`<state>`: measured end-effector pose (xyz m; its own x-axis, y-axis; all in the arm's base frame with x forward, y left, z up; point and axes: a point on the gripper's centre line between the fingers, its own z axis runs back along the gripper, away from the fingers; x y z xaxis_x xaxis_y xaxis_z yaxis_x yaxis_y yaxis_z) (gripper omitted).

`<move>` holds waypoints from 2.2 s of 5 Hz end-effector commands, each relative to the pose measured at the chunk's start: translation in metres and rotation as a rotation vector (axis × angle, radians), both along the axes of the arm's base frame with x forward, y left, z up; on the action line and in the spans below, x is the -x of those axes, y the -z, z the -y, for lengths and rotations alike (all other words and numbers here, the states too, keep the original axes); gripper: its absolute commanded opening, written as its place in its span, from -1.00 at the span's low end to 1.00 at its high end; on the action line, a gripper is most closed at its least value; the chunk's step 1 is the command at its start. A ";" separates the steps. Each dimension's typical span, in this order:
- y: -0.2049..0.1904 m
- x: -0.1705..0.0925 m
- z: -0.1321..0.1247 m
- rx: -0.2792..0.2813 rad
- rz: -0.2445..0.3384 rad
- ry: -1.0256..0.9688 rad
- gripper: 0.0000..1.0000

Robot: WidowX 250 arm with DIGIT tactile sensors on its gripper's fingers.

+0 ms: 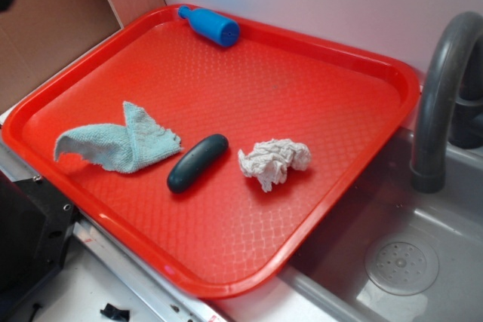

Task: Grab the white paper.

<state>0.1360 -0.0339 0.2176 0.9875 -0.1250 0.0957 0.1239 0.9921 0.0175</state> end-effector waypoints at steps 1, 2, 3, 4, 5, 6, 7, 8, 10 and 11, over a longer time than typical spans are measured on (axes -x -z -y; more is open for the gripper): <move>0.019 -0.040 0.050 -0.015 0.087 0.412 1.00; 0.042 -0.059 0.078 -0.001 0.131 0.509 1.00; 0.071 -0.077 0.104 0.075 0.117 0.626 1.00; 0.109 -0.090 0.123 0.047 0.080 0.665 1.00; 0.142 -0.092 0.134 0.052 0.015 0.700 1.00; 0.170 -0.089 0.139 0.041 -0.055 0.761 1.00; 0.186 -0.085 0.141 0.000 -0.114 0.771 1.00; 0.192 -0.085 0.140 -0.041 -0.125 0.740 1.00; 0.196 -0.082 0.135 -0.076 -0.143 0.702 -1.00; 0.190 -0.082 0.126 -0.079 -0.139 0.656 -1.00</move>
<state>0.2236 -0.1560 0.0198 0.7027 -0.7059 -0.0884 0.7100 0.7039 0.0230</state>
